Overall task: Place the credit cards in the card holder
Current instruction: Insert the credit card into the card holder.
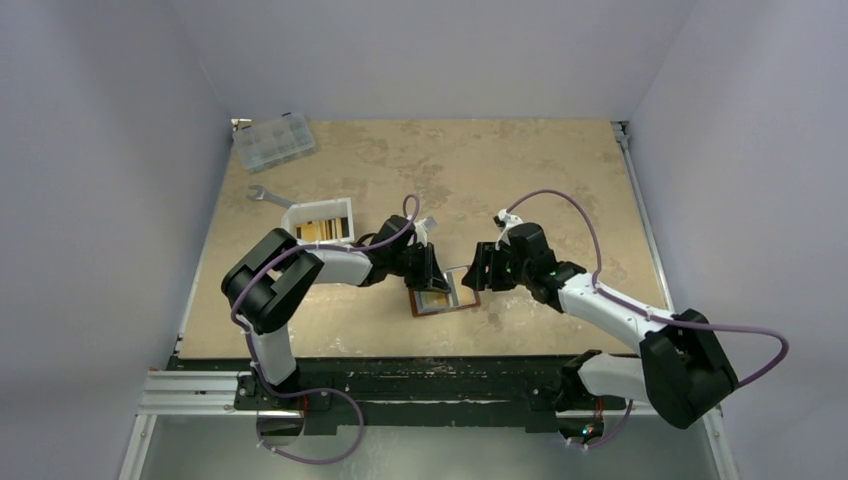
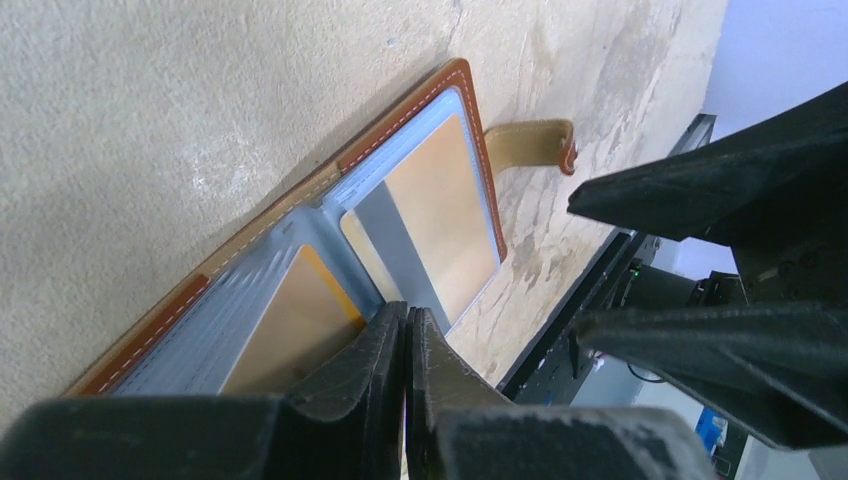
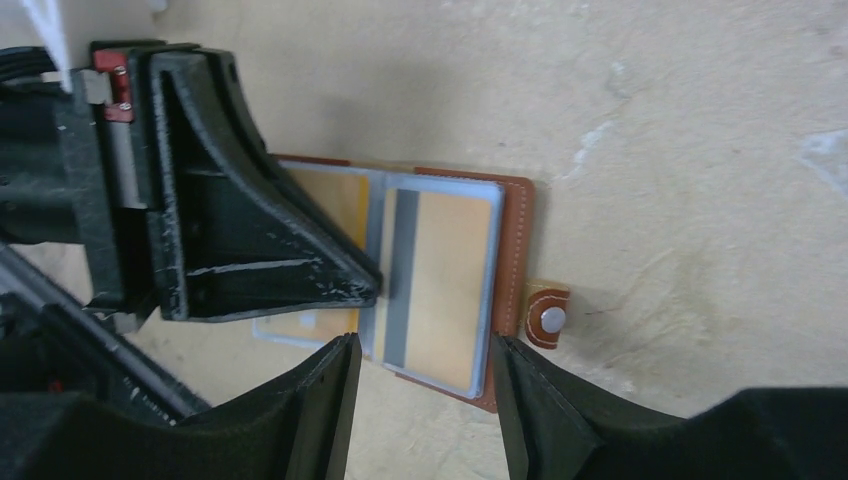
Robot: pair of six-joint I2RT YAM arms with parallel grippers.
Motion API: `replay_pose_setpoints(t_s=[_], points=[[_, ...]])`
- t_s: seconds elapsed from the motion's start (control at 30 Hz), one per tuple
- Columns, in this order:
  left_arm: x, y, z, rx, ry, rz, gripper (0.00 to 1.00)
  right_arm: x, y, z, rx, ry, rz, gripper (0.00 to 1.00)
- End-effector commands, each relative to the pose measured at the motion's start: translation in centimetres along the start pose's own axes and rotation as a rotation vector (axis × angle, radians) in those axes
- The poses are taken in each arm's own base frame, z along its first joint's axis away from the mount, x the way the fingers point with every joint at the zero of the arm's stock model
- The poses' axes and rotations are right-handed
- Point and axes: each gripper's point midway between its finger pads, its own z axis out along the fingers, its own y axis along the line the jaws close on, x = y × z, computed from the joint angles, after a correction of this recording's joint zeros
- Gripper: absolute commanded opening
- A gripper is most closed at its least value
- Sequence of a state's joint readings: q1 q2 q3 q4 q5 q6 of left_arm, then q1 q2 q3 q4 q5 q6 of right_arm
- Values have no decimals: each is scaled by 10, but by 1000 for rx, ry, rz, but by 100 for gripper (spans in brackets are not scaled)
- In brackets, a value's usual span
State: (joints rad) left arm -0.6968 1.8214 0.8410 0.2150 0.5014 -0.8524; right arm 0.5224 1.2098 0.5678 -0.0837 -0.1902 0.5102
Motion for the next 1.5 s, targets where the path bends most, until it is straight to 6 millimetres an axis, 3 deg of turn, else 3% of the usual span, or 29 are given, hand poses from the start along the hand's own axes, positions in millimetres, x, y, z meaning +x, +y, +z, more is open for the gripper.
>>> replay_pose_setpoints(t_s=[0.0, 0.43, 0.7, 0.87, 1.47], points=[[10, 22, -1, -70, 7, 6, 4, 5, 24, 6, -138, 45, 8, 58], [17, 47, -4, -123, 9, -37, 0, 22, 21, 30, -175, 121, 36, 55], [18, 47, -3, -116, 14, -35, 0, 25, 25, 27, -207, 132, 51, 53], [18, 48, -3, -118, 15, -38, 0, 21, 7, 25, -91, 112, 32, 55], [17, 48, -2, -117, 15, -36, 0, 31, 13, 29, -147, 145, 51, 51]])
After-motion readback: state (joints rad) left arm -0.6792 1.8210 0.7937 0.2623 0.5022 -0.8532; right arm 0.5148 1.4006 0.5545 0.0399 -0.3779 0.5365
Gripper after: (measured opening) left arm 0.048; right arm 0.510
